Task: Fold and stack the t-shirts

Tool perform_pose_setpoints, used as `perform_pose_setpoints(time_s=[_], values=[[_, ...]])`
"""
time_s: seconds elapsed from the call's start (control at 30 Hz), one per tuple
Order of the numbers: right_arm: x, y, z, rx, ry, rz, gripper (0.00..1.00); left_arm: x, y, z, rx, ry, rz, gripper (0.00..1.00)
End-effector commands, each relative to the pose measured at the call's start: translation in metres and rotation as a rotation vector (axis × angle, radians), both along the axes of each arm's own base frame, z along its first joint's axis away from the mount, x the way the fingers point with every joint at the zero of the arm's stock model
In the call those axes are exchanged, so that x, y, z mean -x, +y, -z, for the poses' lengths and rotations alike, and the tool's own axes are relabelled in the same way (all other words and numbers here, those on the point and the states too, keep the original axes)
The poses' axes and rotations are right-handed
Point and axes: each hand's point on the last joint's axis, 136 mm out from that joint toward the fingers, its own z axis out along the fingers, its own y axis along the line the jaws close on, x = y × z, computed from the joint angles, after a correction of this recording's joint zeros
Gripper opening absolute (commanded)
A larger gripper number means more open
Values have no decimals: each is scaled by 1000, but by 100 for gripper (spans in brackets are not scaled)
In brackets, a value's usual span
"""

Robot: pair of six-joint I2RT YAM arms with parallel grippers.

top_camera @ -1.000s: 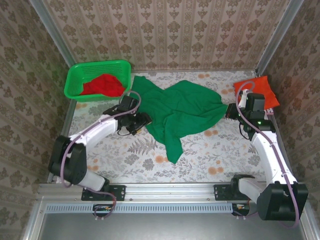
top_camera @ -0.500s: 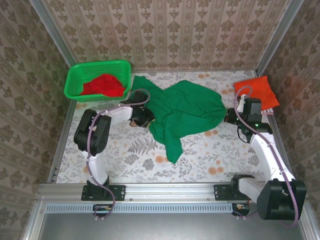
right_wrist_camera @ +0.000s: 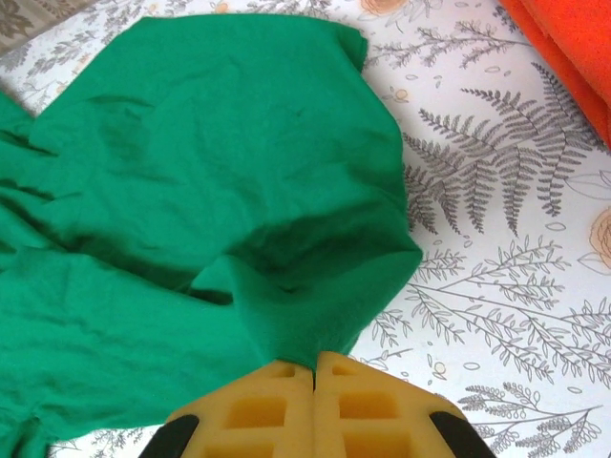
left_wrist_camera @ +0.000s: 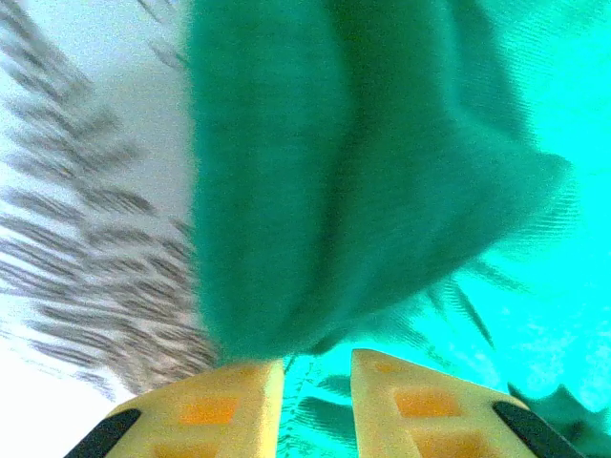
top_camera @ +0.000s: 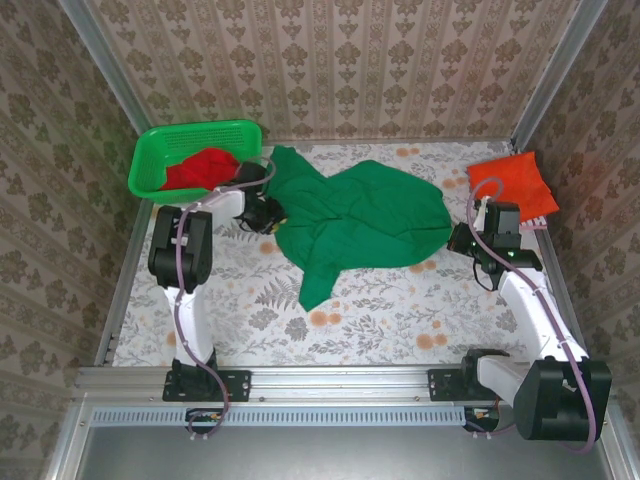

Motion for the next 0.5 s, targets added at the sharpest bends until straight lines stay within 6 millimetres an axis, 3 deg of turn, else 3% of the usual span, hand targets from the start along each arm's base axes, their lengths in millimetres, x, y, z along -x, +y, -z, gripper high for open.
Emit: perform_pose_setpoints(time_s=[0.0,0.1,0.2,0.33,0.47], values=[[11,-4,11,-14,46,43,0,13,31,5,-171,61,67,28],[11,-4,13,-17,48,43,0,12,39,-12,-206,32,53,32],[9,-2,12,-25,46,36,0,20,34,-33,-211,-13,45,44],[7,1,12,-41,44,29,0,45,26,-63,-256,-70,-8,59],[5,2,13,-51,42,27,0,79,13,-68,-221,-95,-109,63]])
